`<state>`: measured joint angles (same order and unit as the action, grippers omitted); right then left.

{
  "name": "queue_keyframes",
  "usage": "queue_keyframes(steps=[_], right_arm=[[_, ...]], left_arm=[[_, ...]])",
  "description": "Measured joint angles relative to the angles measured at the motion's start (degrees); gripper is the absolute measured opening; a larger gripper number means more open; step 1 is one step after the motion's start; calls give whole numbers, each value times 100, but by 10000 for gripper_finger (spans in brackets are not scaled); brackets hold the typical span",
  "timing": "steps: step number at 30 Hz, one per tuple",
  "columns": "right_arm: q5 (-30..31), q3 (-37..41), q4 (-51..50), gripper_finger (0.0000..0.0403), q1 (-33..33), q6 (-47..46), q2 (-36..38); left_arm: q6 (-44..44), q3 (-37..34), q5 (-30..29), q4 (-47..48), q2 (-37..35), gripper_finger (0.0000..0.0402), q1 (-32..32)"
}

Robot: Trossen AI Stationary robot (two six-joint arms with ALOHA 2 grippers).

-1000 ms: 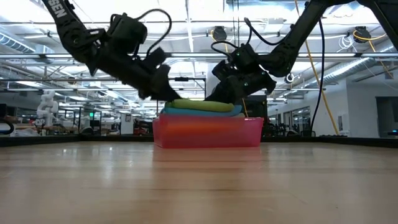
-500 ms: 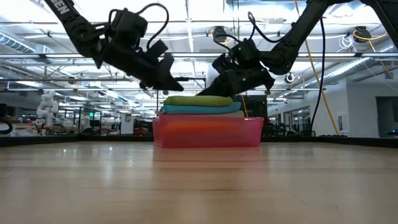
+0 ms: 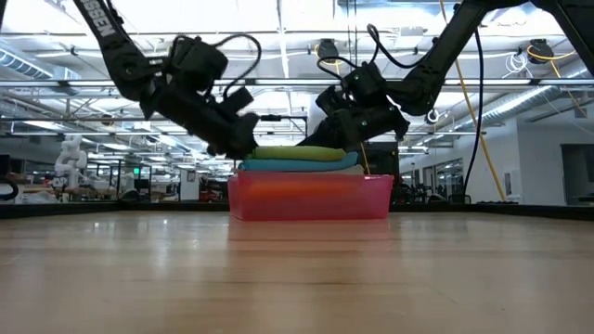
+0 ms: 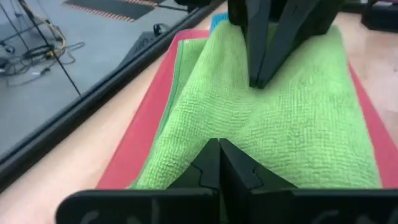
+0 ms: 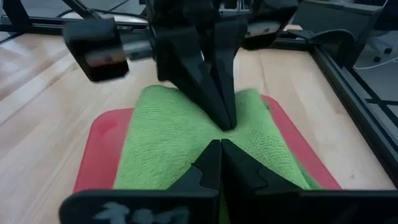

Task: Fold microfiber towels
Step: Put the folded green microfiber cloth into the red bin

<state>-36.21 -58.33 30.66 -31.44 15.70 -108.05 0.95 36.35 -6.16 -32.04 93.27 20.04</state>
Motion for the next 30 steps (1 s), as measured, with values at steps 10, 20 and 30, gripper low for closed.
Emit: queue_keyframes(steps=[10, 20, 30], right_arm=[[-10, 0, 25, 0, -17, 8, -311], [-10, -7, 113, 0, -37, -24, -514], [-121, 0, 143, 0, -39, -110, -428]], left_arm=[[111, 3, -52, -268, 317, 3, -71], [181, 8, -48, -24, 317, 3, -62], [28, -10, -45, -124, 57, 3, -130]])
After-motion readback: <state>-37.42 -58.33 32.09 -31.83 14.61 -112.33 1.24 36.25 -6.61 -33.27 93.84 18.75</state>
